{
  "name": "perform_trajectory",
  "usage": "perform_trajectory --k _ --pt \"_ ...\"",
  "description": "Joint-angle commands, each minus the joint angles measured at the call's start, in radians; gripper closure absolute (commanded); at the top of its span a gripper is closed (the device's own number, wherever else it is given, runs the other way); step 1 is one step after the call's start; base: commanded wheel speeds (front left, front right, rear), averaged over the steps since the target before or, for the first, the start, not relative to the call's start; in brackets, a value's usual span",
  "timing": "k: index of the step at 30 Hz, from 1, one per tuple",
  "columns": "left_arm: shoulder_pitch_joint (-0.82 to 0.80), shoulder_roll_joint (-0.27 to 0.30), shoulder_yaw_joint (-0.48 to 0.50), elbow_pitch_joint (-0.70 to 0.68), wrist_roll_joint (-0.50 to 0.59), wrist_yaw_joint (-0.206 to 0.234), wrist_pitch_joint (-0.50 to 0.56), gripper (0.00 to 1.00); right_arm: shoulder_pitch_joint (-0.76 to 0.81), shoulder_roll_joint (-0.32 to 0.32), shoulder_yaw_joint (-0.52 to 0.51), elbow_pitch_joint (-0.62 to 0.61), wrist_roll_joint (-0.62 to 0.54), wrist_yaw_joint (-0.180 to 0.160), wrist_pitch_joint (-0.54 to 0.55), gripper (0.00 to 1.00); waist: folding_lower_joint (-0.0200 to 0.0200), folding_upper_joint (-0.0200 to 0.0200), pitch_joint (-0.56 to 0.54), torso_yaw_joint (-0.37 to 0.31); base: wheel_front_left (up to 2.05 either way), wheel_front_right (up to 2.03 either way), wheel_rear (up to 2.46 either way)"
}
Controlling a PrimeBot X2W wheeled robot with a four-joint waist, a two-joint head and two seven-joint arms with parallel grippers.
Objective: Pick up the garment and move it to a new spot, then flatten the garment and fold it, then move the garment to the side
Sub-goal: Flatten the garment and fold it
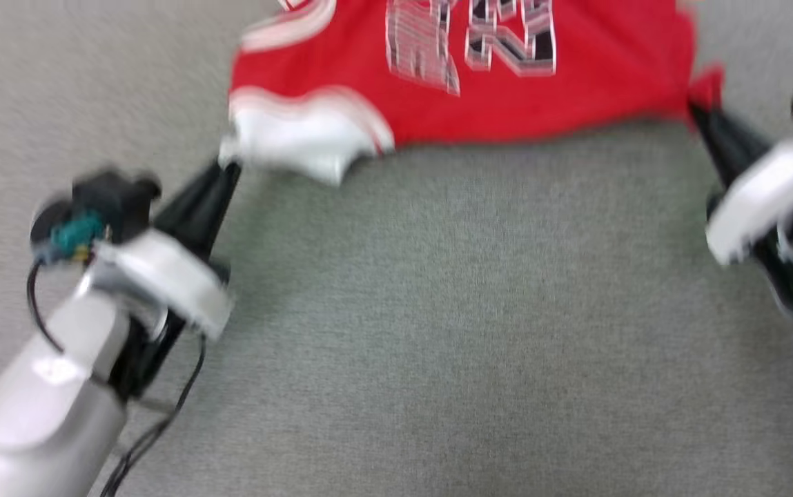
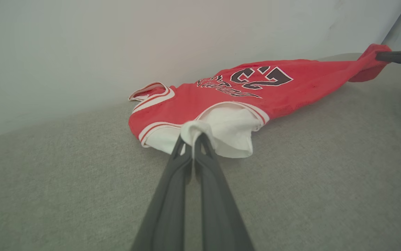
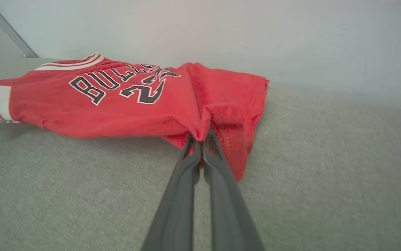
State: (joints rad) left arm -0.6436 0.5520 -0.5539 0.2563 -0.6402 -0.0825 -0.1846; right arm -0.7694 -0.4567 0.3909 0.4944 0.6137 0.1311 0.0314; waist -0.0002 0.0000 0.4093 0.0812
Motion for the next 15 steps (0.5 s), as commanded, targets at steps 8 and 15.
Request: perform_trajectory --k 8,15 --pt "0.297 0.124 -0.040 -0.126 -0.084 0.006 0.106 1.00 0.247 -0.096 0.057 -0.080 0.140 -0.001 0.048 1.00 0.0002 0.0000 -0.187 0.018 0.00 0.00 0.00" --pt "0.501 0.204 -0.078 -0.281 -0.149 0.041 0.192 1.00 0.415 -0.163 0.072 -0.154 0.211 -0.001 0.111 1.00 0.0002 0.0000 -0.273 0.017 0.00 0.00 0.00"
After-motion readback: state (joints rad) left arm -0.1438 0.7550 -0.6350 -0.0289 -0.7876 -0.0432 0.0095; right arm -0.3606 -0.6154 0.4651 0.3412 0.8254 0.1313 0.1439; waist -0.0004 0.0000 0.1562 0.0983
